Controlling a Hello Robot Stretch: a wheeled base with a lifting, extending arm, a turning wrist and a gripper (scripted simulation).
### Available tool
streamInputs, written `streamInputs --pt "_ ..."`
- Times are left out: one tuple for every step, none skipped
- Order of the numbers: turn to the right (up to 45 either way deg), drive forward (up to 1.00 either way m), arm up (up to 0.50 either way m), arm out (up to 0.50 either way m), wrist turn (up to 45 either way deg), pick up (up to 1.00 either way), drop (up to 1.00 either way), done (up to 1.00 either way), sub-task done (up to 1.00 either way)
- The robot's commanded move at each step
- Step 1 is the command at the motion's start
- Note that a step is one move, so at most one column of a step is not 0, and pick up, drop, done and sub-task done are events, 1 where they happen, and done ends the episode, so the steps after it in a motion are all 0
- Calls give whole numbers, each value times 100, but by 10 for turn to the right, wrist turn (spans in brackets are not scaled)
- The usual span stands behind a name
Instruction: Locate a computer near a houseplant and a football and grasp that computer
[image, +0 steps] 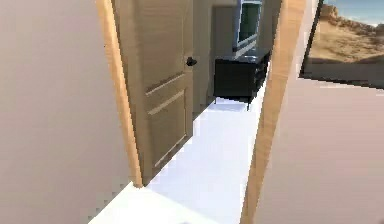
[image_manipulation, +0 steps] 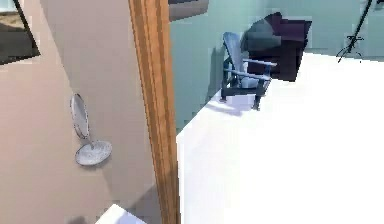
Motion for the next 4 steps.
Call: streamInputs --pt "0 100 0 0 0 0 0 0 0" --pt "300 0 0 0 0 0 0 0 0" --pt "0 30 0 0 0 0 0 0 0" --pt "450 0 0 0 0 0 0 0 0"
